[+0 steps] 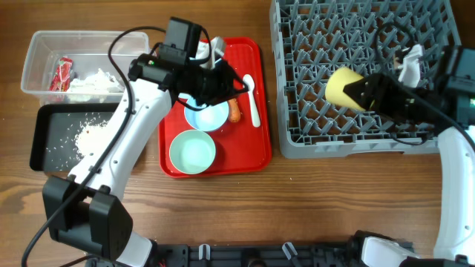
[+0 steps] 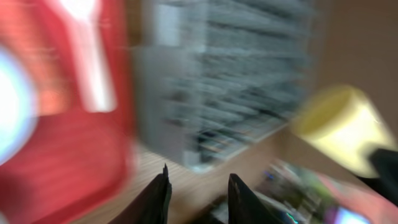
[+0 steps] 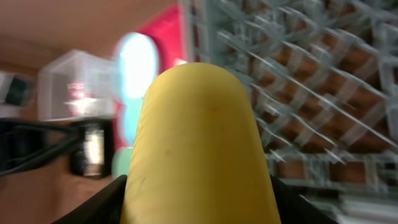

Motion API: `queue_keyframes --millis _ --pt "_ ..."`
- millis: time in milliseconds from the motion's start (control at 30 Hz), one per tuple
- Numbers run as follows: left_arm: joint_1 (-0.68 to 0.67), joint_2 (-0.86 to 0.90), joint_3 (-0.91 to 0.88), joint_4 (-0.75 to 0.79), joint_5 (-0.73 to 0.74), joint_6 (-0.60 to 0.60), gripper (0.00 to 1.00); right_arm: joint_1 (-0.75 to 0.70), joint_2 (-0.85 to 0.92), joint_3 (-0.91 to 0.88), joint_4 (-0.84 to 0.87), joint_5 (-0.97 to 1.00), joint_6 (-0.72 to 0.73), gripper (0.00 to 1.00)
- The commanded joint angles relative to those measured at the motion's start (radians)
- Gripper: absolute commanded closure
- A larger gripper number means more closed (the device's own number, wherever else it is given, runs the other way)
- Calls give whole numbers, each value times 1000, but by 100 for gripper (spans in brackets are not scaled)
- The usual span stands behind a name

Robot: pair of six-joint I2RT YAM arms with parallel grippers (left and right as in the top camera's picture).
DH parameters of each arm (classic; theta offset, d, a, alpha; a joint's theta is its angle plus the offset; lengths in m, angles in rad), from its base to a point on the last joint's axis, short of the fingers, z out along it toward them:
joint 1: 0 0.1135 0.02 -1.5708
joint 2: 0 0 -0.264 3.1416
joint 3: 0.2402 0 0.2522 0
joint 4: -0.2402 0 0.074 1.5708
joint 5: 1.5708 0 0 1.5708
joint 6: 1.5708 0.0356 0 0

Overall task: Sort waste into correct bins and load items into the dishwasher rack
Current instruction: 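Place the yellow cup in the dish rack with the right gripper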

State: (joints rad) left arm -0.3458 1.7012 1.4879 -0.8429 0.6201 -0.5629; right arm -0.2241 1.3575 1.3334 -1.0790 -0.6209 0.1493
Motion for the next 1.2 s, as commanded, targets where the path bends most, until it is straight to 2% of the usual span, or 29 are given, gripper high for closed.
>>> queue_keyframes --millis 0,67,133,267,367,467,500,700,800,967,1167 --pt "-24 -9 5 -93 -402 8 66 146 -12 48 -40 393 110 60" --pt "-23 -9 5 -138 -457 8 63 245 20 48 -78 515 160 60" --pt "-23 -9 5 -167 -489 8 59 296 97 48 -114 546 175 59" --pt "-23 -9 5 -189 -499 8 58 300 285 48 -134 546 171 60" --pt "-23 -9 5 -191 -499 8 57 300 360 48 -101 547 166 59" --pt "-23 -9 5 -191 -499 8 56 300 368 49 -94 546 158 12" --pt "-23 -9 5 -191 -499 8 55 300 364 55 -97 541 158 6" --pt "-23 -9 5 -191 -518 10 51 328 312 330 -212 434 85 5" --pt "-23 -9 5 -203 -523 65 45 391 291 342 -177 317 88 6" --pt "-23 -9 4 -217 -536 157 32 511 292 342 -124 304 116 6" --pt "-23 -3 3 -291 -561 283 30 519 296 334 -107 304 144 6"
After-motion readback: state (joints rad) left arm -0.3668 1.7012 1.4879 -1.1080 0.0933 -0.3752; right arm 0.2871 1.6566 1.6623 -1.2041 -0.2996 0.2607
